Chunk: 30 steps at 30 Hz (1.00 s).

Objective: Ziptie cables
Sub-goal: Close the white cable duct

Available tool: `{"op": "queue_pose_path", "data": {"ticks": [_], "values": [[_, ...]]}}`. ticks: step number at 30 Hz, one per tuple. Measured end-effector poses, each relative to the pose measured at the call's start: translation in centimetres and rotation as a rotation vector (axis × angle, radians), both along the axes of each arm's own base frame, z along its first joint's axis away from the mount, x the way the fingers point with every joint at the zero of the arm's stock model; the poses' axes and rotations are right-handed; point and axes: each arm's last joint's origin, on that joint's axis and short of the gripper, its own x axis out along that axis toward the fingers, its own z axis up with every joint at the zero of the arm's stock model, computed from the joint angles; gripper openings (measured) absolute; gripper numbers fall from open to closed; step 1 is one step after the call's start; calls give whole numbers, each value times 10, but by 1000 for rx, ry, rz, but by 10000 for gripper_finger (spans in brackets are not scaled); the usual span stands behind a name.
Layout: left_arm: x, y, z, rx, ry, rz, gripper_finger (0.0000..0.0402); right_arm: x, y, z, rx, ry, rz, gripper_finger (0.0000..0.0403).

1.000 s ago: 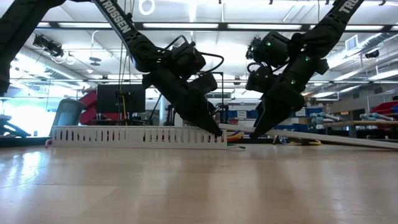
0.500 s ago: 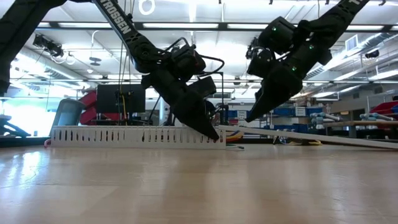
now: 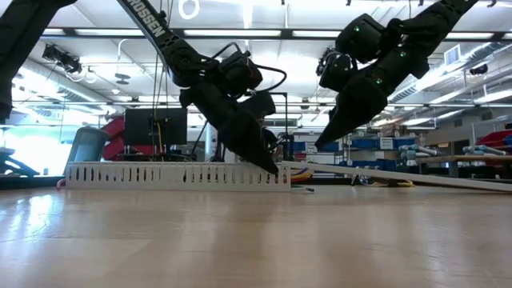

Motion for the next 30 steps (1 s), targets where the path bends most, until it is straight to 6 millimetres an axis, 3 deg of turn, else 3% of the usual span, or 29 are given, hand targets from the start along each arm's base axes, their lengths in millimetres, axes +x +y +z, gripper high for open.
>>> {"op": "queue_pose_path", "data": {"ticks": [9, 20, 30], "values": [[-4, -1, -5, -17, 65, -3, 294, 0, 0, 0, 1, -2, -2, 272], [-4, -1, -5, -16, 59, -5, 229, 3, -1, -9, 36, 25, -25, 264], [-4, -1, -5, -16, 57, -6, 224, 9, -2, -15, 54, 11, -8, 242]]}}
